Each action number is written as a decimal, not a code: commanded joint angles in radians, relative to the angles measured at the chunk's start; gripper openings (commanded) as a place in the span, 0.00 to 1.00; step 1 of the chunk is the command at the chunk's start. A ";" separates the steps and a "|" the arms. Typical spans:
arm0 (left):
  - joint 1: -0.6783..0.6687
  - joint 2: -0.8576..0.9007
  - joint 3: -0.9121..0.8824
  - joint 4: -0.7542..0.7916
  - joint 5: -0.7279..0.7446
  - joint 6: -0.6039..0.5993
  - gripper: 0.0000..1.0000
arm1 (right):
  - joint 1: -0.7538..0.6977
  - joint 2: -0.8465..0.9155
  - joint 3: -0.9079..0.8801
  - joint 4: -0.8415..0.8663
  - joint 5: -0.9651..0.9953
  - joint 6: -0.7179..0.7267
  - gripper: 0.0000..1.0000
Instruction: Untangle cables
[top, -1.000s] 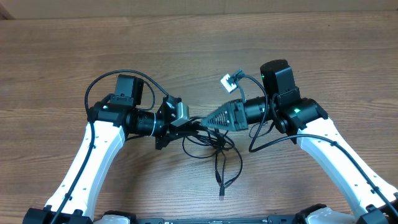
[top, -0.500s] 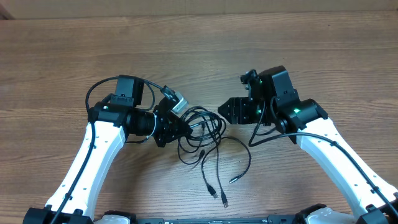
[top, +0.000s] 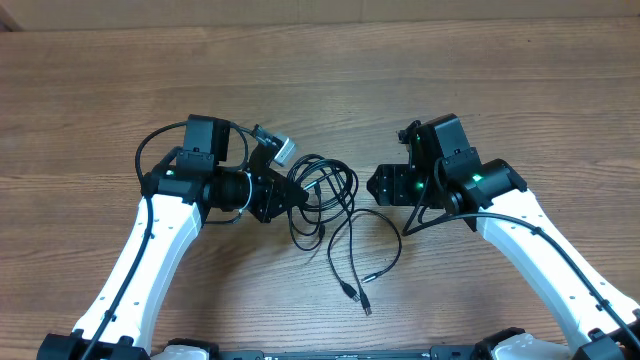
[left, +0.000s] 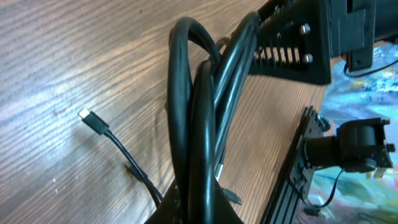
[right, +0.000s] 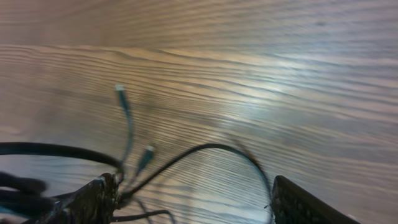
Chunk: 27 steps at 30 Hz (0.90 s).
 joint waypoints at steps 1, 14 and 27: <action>-0.006 -0.017 0.000 0.024 0.058 -0.034 0.04 | 0.000 -0.006 -0.001 0.027 -0.122 0.000 0.77; -0.006 -0.017 0.000 0.089 0.541 0.082 0.04 | 0.000 0.085 -0.001 0.173 0.015 0.071 0.83; 0.013 -0.017 0.000 0.089 -0.096 -0.259 0.07 | -0.186 0.132 -0.001 -0.040 0.252 0.227 0.84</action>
